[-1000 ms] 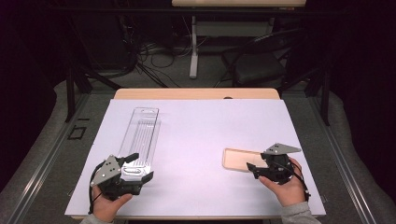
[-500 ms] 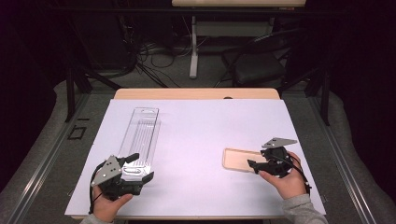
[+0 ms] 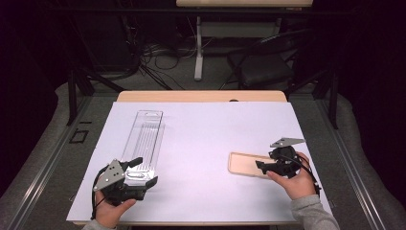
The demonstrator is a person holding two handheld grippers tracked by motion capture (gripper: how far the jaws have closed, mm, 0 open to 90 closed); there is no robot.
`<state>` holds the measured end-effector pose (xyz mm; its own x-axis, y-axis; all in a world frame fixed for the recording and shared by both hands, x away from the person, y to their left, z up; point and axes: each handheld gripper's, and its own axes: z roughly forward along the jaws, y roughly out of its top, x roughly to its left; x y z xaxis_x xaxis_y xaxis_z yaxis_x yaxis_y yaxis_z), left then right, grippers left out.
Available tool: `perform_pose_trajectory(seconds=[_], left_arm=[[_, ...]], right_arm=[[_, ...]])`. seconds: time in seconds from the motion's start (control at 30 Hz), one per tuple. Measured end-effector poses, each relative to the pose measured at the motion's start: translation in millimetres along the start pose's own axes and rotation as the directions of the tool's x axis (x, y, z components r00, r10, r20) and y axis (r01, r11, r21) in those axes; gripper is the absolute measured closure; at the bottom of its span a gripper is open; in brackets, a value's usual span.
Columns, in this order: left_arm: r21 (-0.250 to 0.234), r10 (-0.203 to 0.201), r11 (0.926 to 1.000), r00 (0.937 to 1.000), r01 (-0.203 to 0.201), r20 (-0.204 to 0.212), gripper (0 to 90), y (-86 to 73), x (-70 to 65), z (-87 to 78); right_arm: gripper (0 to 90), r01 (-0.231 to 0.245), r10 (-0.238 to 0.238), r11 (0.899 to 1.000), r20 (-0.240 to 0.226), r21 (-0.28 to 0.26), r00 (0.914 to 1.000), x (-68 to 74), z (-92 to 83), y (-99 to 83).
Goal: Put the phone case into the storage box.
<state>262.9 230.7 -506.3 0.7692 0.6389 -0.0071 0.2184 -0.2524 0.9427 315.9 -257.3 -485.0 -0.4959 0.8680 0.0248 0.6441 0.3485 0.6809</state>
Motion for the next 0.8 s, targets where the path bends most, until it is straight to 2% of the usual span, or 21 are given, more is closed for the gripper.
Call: perform_pose_trajectory(seconds=[0.2, 0.4, 0.67, 0.8], left_arm=[[-0.002, -0.002, 1.0000, 1.0000, 0.002, -0.002, 15.6, -0.1, 0.8, -0.5], [-0.001, -0.001, 1.0000, 1.0000, 0.001, -0.001, 16.0, -0.1, 0.7, -0.1], [0.002, -0.003, 1.0000, 1.0000, 0.003, -0.002, 16.0, -0.2, 1.4, -0.5], [0.001, -0.004, 1.0000, 1.0000, 0.004, -0.004, 16.0, -0.3, 1.1, 0.0]], right_arm=[[38.0, -0.037, 0.037, 0.999, -0.002, 0.027, 0.9993, -6.6, 0.4, 2.8], [41.2, -0.036, 0.037, 0.999, -0.007, 0.039, 0.9993, -10.4, 1.9, 4.6], [44.9, -0.035, 0.034, 0.998, 0.015, 0.054, 0.9993, -17.5, 3.7, 10.6], [47.2, -0.032, 0.032, 0.996, 0.004, 0.087, 0.9995, -22.0, 3.7, 15.2]])
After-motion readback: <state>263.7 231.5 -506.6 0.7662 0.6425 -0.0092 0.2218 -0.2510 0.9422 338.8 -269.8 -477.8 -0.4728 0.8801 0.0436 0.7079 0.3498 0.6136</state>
